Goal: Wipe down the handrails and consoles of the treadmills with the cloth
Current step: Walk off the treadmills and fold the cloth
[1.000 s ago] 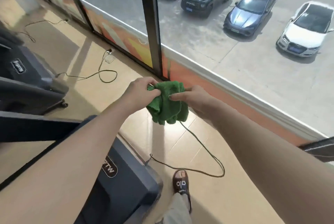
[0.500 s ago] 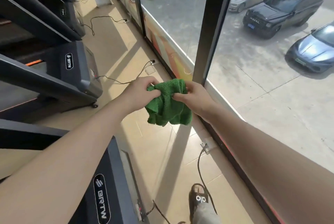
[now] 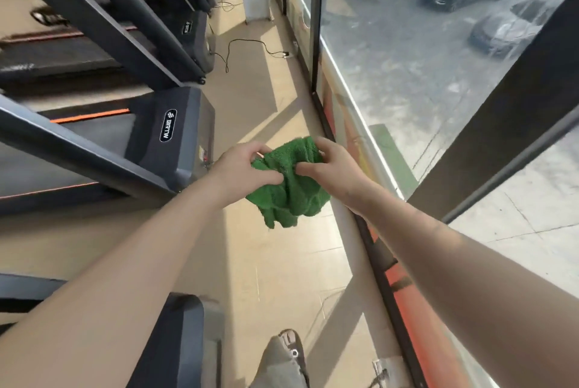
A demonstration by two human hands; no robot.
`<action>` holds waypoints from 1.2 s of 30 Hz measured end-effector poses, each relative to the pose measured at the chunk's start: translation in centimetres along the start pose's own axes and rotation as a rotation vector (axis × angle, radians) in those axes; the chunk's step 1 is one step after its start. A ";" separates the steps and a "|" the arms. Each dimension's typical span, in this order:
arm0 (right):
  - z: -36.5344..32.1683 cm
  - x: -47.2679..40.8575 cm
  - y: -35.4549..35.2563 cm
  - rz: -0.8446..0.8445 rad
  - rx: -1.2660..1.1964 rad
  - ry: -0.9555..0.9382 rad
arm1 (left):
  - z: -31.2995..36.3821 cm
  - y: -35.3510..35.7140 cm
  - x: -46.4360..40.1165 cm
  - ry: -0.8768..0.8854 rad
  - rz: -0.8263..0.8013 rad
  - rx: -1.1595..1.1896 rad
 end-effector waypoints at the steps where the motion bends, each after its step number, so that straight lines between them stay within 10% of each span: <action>1: -0.7 -3.3 -0.1 -0.018 0.013 -0.015 | -0.3 -1.6 -2.8 -0.003 0.008 0.007; 36: -16.1 -114.9 -8.3 -0.055 0.055 -0.057 | -1.4 -51.3 -102.2 -0.005 0.189 -0.021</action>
Point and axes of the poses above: each hand's wrist, its own x-axis away from the middle knuckle, its own y-axis out of the palm, z = x × y, the point moved 8 cm from there along -x, towards the middle knuckle, and after that the axes turned 4 degrees about -z, right-handed, at the moved point
